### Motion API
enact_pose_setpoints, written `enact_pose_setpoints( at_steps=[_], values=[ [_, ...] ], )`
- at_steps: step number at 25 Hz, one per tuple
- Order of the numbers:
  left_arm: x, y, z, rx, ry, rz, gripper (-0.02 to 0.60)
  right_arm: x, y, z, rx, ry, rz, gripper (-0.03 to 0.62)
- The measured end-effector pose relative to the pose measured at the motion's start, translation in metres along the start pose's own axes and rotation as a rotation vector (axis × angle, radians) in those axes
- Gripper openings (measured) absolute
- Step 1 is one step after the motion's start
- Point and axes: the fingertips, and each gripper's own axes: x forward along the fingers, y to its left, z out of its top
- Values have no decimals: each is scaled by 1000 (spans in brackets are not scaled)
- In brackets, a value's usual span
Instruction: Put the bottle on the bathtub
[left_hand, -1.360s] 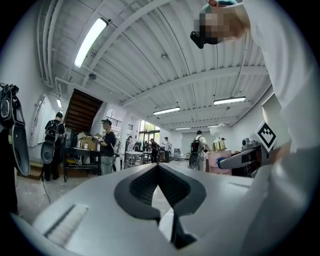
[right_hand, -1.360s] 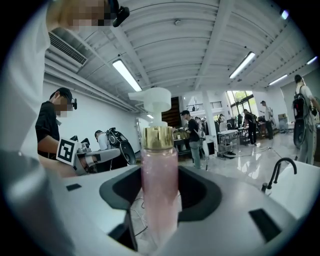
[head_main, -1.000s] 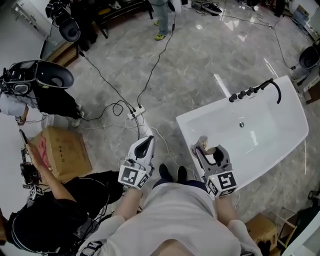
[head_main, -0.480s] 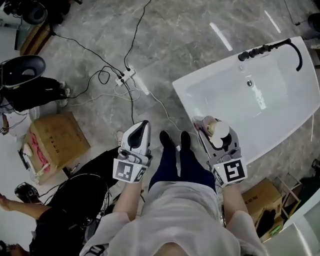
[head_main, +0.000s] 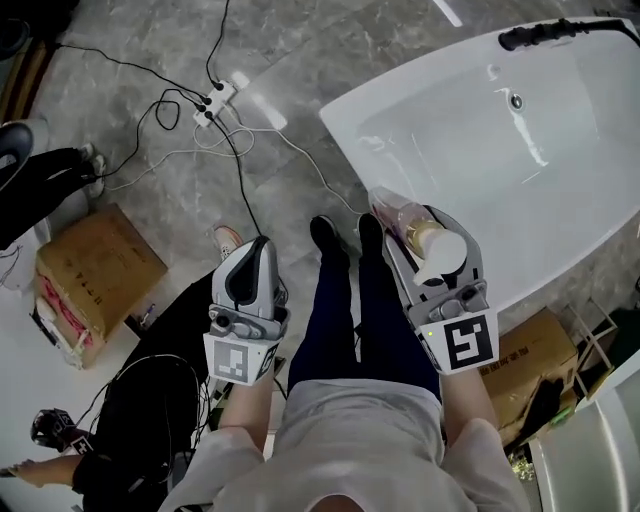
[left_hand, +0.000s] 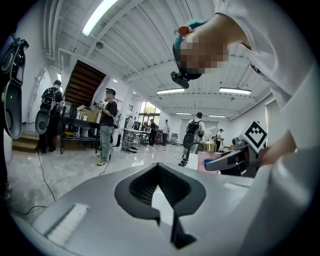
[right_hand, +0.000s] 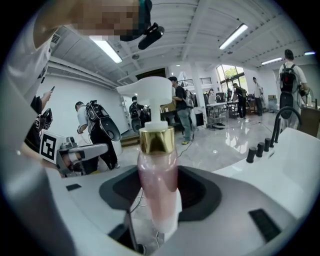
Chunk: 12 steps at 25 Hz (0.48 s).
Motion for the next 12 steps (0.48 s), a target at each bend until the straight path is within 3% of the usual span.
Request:
enact_pose_setpoints(
  at_steps=[6,12],
  values=[
    [18,0,-44,-41,-5,11,5,15,-16,-38,64,4,8,219],
    [25,0,-58,-49,-14,42,5,29,-28,-52,43,8,10,219]
  ],
)
